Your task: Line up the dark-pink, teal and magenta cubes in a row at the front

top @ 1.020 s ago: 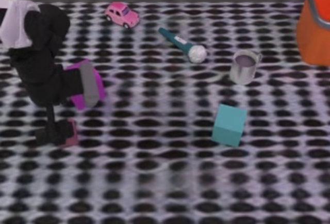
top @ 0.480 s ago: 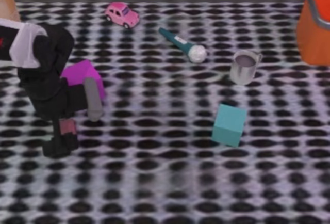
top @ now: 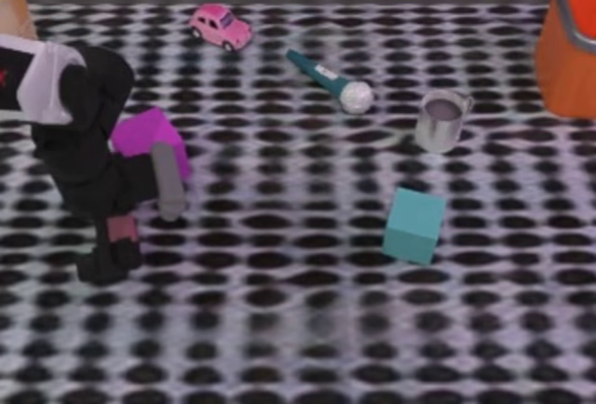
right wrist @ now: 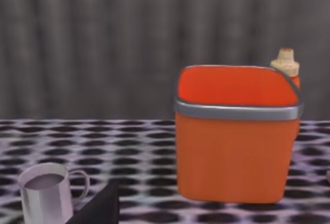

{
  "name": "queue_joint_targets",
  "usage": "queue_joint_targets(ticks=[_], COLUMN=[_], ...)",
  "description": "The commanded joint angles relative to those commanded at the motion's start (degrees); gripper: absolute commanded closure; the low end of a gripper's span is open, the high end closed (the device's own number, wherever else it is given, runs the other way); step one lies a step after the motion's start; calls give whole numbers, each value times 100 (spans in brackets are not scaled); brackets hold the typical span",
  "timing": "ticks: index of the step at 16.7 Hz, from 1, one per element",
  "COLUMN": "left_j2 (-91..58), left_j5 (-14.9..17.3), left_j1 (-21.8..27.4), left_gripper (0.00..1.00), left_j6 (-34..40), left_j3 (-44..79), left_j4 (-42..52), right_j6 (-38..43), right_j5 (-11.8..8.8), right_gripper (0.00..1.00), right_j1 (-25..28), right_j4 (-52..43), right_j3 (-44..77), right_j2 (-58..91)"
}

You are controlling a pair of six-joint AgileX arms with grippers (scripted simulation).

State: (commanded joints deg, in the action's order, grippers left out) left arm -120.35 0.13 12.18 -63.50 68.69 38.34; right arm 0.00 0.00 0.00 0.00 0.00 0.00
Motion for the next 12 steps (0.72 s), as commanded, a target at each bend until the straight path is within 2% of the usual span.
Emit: queue_joint_targets(ticks=[6, 12], left_j2=[0, 0], left_j5=[0, 0], left_j1=[0, 0], left_gripper=[98, 100], left_j6=[0, 0], left_j3=[0, 0], left_j4=[0, 0], right_j6=[0, 0], right_j5=[0, 0], right_gripper=[0, 0], right_j1=[0, 0], right_j4=[0, 0], right_j3=[0, 0], right_j2=[0, 0])
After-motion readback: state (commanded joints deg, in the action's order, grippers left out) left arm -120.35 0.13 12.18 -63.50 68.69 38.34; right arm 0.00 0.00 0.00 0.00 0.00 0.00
